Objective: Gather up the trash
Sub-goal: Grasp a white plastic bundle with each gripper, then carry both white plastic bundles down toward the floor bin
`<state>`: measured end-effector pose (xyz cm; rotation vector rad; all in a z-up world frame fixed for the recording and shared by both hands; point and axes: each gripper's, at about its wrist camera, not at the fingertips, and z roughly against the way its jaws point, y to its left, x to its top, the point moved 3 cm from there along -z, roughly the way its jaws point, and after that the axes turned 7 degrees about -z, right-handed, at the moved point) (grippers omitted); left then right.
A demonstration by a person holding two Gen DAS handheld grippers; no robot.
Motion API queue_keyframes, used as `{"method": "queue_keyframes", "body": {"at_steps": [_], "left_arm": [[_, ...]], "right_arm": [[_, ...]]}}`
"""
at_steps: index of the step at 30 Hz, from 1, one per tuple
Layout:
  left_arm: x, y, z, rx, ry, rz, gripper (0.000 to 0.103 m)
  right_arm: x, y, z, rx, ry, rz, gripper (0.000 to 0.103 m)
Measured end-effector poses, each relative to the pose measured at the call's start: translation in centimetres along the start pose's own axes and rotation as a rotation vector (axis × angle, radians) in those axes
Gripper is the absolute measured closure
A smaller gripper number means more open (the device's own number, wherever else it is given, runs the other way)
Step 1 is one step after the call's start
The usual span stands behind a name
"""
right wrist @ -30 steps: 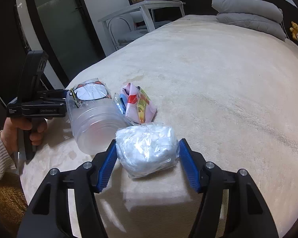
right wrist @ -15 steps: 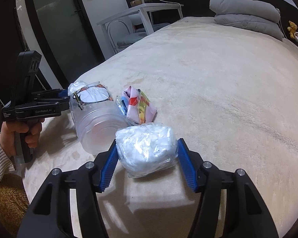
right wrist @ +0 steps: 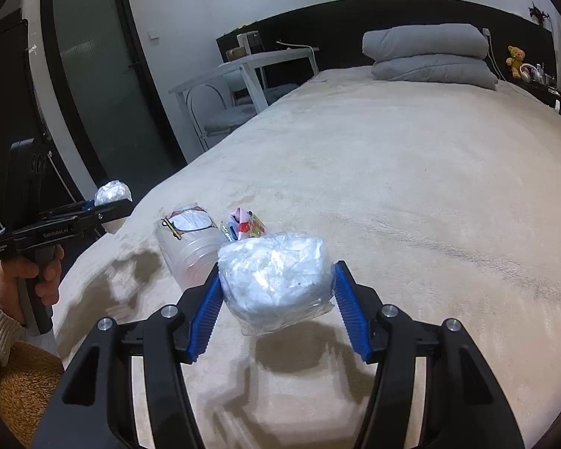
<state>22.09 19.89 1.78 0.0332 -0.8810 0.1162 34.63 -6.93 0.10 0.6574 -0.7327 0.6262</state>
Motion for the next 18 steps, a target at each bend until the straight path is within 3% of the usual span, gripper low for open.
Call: {"method": "queue_keyframes", "body": {"at_steps": [18], "left_arm": [[-6.8, -7.5, 8.6, -0.04, -0.093, 0.015, 0.046]], "right_arm": [[-6.0, 2.6, 9.9, -0.002, -0.091, -0.041, 0.044]]}}
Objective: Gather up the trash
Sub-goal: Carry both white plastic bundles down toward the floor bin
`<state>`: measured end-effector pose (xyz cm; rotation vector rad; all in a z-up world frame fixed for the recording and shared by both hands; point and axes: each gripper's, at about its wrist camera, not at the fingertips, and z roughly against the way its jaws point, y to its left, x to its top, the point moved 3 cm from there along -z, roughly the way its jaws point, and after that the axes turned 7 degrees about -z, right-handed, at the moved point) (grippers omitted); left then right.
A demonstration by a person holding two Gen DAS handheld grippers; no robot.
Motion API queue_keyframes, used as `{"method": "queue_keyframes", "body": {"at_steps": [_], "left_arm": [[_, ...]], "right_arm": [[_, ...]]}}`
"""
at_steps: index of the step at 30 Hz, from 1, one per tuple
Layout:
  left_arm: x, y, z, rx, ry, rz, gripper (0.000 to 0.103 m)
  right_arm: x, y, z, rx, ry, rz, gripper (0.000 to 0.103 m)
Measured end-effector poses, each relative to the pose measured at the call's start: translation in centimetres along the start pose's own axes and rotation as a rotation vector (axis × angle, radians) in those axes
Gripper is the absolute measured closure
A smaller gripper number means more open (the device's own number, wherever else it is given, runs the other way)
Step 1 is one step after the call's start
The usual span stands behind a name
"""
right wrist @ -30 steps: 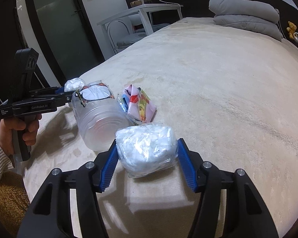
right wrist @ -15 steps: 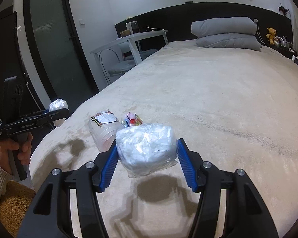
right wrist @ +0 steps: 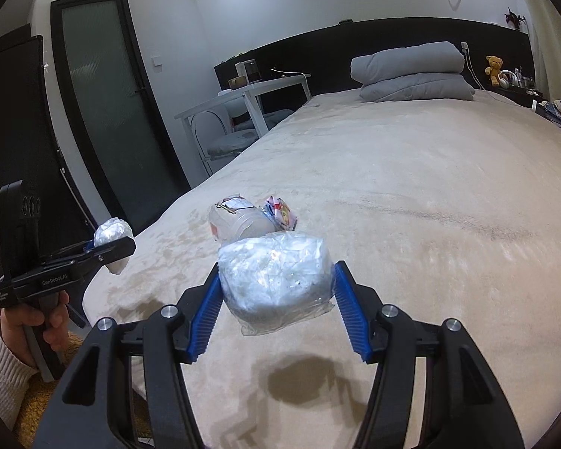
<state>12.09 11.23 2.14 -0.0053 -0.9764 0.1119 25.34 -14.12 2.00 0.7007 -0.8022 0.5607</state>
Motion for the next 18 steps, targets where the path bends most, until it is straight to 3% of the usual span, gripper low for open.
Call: {"method": "queue_keyframes", "body": {"at_steps": [11, 18], "left_arm": [[-3.1, -3.7, 4.1, -0.049, -0.065, -0.005, 0.046], [-5.0, -4.7, 5.6, -0.079, -0.064, 0.011, 0.046]], "right_arm": [[-3.5, -0.1, 5.6, -0.02, -0.039, -0.028, 0.044], [-6.1, 0.3, 7.9, -0.027, -0.028, -0.055, 0.044]]}}
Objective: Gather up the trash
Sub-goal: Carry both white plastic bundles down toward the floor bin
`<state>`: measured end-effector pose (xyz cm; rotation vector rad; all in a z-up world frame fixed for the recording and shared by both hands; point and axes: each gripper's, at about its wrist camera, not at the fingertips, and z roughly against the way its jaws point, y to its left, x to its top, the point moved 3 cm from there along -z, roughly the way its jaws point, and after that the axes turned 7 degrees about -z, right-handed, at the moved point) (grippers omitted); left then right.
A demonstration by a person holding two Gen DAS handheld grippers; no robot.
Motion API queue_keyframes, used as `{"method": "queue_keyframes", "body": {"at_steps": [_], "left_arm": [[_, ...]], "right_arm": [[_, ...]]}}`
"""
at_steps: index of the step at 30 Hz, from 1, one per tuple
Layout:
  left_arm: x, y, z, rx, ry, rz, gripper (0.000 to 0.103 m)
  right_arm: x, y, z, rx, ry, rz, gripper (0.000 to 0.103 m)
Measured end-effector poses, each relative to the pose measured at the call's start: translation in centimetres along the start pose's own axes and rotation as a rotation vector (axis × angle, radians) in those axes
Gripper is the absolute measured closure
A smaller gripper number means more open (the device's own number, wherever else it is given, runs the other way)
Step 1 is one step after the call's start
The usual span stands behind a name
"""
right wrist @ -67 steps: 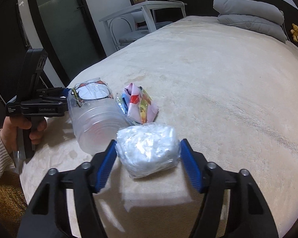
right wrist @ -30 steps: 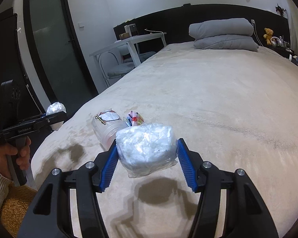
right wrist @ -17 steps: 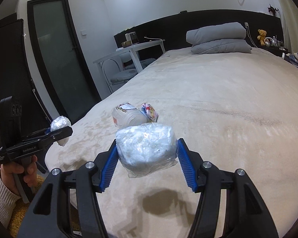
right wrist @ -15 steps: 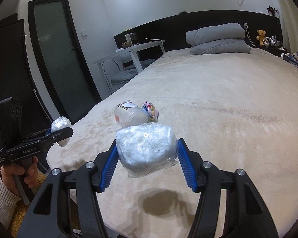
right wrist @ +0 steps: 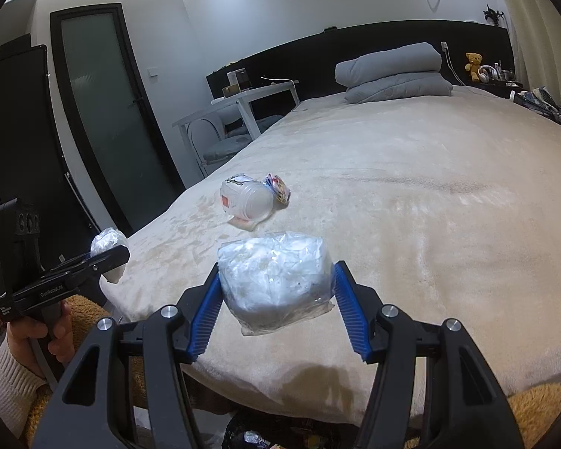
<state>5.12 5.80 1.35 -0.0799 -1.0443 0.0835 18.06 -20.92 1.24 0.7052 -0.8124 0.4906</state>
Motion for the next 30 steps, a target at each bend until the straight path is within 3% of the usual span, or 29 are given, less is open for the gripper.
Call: {"method": "queue_keyframes", "body": {"at_steps": [16, 24, 28, 30], "left_arm": [[-5.1, -3.6, 3.7, -0.064, 0.03, 0.008, 0.046], [-7.3, -5.8, 2.6, -0.094, 0.125, -0.027, 0.046], [-8.0, -6.8, 1.6, -0.116, 0.182, -0.052, 0.046], [-8.6, -7.2, 0.7, -0.164, 0.241, -0.05, 0.046]], "right_arm": [[-5.3, 0.6, 3.7, 0.032, 0.081, -0.046, 0.044], [-7.0, 1.7, 2.2, -0.006, 0.156, 0.046, 0.044], [-7.8, 1.8, 1.2, 0.052, 0.23, 0.018, 0.044], [-8.2, 1.5, 0.4, 0.085, 0.285, -0.019, 0.044]]}}
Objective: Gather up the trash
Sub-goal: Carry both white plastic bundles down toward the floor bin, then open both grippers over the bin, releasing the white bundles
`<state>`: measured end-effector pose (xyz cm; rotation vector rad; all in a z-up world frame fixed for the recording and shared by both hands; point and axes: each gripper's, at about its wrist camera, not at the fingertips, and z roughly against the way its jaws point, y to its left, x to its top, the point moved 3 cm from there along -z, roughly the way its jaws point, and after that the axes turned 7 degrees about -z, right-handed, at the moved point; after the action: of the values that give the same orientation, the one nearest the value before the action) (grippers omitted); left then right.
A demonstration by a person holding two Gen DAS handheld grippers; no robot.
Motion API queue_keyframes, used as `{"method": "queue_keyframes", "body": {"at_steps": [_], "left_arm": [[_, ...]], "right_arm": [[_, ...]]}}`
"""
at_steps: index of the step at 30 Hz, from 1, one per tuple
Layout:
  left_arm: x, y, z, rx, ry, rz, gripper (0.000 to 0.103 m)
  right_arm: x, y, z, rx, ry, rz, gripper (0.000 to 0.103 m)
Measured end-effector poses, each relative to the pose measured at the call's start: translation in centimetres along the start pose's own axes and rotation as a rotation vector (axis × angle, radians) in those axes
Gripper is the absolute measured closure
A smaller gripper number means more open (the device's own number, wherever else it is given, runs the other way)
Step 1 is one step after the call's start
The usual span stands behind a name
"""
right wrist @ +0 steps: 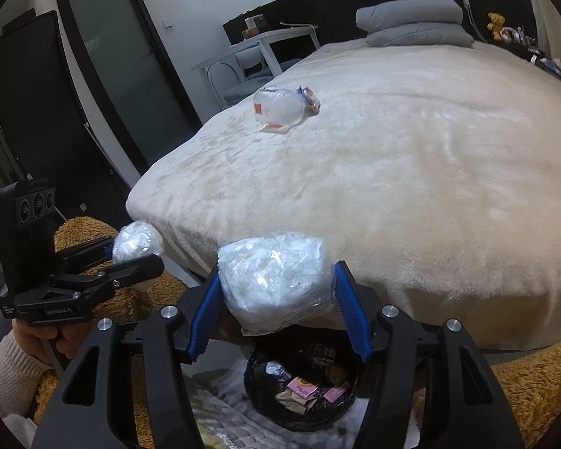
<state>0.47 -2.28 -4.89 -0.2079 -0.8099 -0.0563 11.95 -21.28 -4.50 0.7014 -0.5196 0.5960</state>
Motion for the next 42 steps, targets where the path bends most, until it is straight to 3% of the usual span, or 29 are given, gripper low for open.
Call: {"method": "queue_keyframes", "body": {"at_steps": [2, 17, 24, 39, 42], "left_arm": [[-0.5, -0.5, -0.9, -0.045, 0.046, -0.009, 0.046], [-3.1, -1.1, -5.5, -0.023, 0.297, -0.053, 0.046], [-4.6, -0.2, -8.0, -0.027, 0.442, -0.01, 0.046], [-5.8, -0.4, -9.5, -0.023, 0.521, -0.013, 0.045], [-5.6, -0.5, -9.3, -0.01, 0.516, -0.007, 0.03]], "right_arm": [[-0.2, -0.3, -0.8, 0.005, 0.041, -0.021, 0.044], [-2.7, -2.1, -5.5, -0.061, 0.269, -0.106, 0.044], [-4.1, -3.3, -7.6, -0.106, 0.364, -0.164, 0.044], [-5.5, -4.0, -9.8, -0.11, 0.45, -0.225, 0.043], [-5.7, -4.2, -9.9, -0.119, 0.461, -0.231, 0.042]]}}
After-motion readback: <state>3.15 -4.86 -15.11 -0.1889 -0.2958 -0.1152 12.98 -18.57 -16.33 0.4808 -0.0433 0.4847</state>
